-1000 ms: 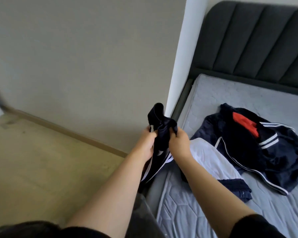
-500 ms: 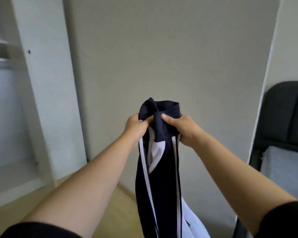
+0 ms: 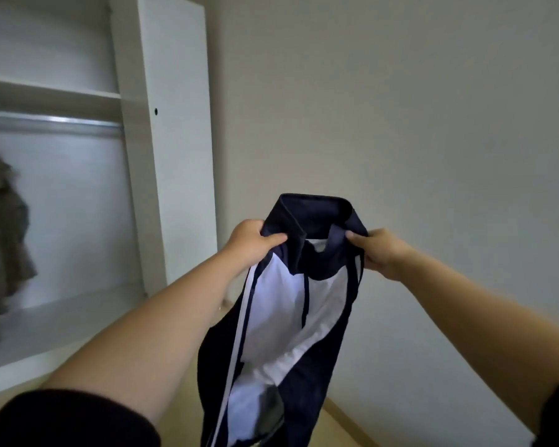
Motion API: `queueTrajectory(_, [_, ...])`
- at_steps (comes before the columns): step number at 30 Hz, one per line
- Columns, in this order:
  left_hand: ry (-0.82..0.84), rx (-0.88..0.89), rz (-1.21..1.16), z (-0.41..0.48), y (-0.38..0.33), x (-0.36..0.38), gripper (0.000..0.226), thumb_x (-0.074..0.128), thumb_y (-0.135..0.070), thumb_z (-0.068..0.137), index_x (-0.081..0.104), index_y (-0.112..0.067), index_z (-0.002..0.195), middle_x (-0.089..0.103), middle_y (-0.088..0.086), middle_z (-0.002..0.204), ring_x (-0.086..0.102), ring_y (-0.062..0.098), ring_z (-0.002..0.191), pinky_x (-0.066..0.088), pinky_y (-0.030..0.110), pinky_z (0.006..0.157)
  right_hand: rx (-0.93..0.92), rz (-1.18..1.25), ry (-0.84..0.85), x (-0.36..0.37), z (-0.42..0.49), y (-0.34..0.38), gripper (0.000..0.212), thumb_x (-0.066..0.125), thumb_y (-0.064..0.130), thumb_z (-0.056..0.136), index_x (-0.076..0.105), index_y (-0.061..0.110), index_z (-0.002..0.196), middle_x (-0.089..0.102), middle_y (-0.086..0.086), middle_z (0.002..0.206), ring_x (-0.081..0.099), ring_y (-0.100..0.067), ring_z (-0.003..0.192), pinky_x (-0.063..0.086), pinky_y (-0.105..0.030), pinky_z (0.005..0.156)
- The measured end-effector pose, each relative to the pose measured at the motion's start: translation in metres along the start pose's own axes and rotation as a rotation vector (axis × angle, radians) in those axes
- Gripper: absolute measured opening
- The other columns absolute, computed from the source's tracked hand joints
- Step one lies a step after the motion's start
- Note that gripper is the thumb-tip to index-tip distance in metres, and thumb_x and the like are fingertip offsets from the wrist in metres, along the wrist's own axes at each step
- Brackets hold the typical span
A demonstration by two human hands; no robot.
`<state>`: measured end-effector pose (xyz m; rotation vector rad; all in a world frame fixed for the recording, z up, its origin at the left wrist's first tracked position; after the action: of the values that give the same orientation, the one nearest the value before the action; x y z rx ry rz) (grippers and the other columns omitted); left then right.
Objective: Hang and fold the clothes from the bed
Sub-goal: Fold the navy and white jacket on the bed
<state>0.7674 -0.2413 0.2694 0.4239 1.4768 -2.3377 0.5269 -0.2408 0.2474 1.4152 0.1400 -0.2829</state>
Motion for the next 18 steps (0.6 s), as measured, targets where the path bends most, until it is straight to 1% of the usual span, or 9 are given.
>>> queueTrajectory(2, [-0.022,-0.018,0.041,0.002,0.009,-0.015,0.015,0.062,-0.025,0.09,0.067,-0.014,0.081,0.068,-0.002,0.082,0.064,0.016,0.08,0.047,0.023,0.068,0.004,-0.001,0.028,0.02,0.005,0.001,0.028,0.054,0.031,0.096,0.063,0.004,0.094,0.068,-0.01,0.086,0.065,-0.028,0.081,0.055,-0.042,0.078])
queueTrajectory(4, [-0.024,-0.032,0.09,0.003,0.015,-0.026,0.027,0.053,-0.029,0.095,0.066,-0.006,0.088,0.068,0.008,0.093,0.062,0.024,0.089,0.046,0.031,0.078,-0.01,-0.001,0.044,0.035,0.009,0.005,0.035,0.051,0.038,0.097,0.064,0.006,0.092,0.069,-0.014,0.095,0.066,-0.033,0.089,0.054,-0.046,0.084])
queueTrajectory(6, [0.003,-0.045,0.059,0.005,0.022,-0.036,0.03,0.052,-0.034,0.096,0.068,-0.01,0.09,0.07,0.006,0.098,0.064,0.023,0.093,0.048,0.032,0.083,-0.022,0.062,0.121,0.043,0.012,0.012,0.044,0.054,0.048,0.092,0.066,0.006,0.094,0.07,-0.016,0.102,0.067,-0.032,0.095,0.053,-0.043,0.088])
queueTrajectory(8, [0.038,-0.075,-0.066,0.004,0.03,-0.049,0.026,0.058,-0.037,0.093,0.07,-0.017,0.081,0.073,-0.001,0.089,0.067,0.018,0.087,0.051,0.028,0.077,0.005,0.038,0.326,0.053,0.009,0.013,0.053,0.06,0.055,0.077,0.067,0.006,0.097,0.072,-0.014,0.098,0.069,-0.028,0.092,0.055,-0.037,0.083])
queueTrajectory(11, [0.196,-0.084,-0.06,0.003,0.047,-0.056,0.013,0.07,-0.033,0.084,0.071,-0.021,0.08,0.074,-0.006,0.084,0.07,0.012,0.084,0.052,0.022,0.074,0.038,-0.263,0.614,0.069,-0.004,-0.001,0.021,0.07,0.028,0.08,0.07,0.01,0.091,0.074,-0.008,0.09,0.071,-0.022,0.085,0.055,-0.03,0.073])
queueTrajectory(13, [0.394,-0.1,0.013,-0.007,0.056,-0.044,0.01,0.076,-0.019,0.08,0.072,-0.024,0.089,0.074,-0.008,0.092,0.07,0.008,0.089,0.052,0.018,0.073,-0.009,-0.412,0.539,0.067,0.001,-0.001,0.002,0.068,0.011,0.086,0.071,0.011,0.085,0.075,-0.005,0.084,0.071,-0.019,0.081,0.055,-0.028,0.072])
queueTrajectory(14, [0.456,-0.104,0.011,-0.011,0.058,-0.038,0.018,0.076,-0.011,0.078,0.073,-0.025,0.089,0.074,-0.008,0.095,0.07,0.007,0.09,0.053,0.016,0.071,-0.061,-0.431,0.444,0.062,0.008,0.005,0.007,0.067,0.009,0.087,0.07,0.011,0.082,0.074,-0.003,0.079,0.07,-0.017,0.075,0.054,-0.026,0.069])
queueTrajectory(16, [0.454,-0.097,-0.07,-0.012,0.058,-0.037,0.03,0.072,0.0,0.078,0.076,-0.029,0.083,0.074,-0.008,0.091,0.07,0.007,0.087,0.053,0.015,0.068,-0.159,-0.359,0.257,0.049,0.014,0.02,0.018,0.063,0.011,0.091,0.066,0.009,0.073,0.068,0.0,0.063,0.063,-0.01,0.056,0.05,-0.021,0.054])
queueTrajectory(18, [0.393,-0.1,-0.19,-0.008,0.057,-0.041,0.036,0.066,0.006,0.081,0.077,-0.028,0.078,0.074,-0.008,0.088,0.07,0.007,0.085,0.053,0.015,0.067,-0.172,-0.242,0.197,0.043,0.016,0.023,0.022,0.059,0.018,0.094,0.064,0.004,0.078,0.065,-0.008,0.065,0.059,-0.016,0.053,0.045,-0.025,0.051])
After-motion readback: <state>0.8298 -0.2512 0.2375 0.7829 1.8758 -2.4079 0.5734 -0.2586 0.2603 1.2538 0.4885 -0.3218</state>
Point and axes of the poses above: each hand's wrist, its own z-axis towards the middle knuckle, its own x-axis out of the palm, y = z × x, the point moved 9 cm from there along z, towards the middle knuckle
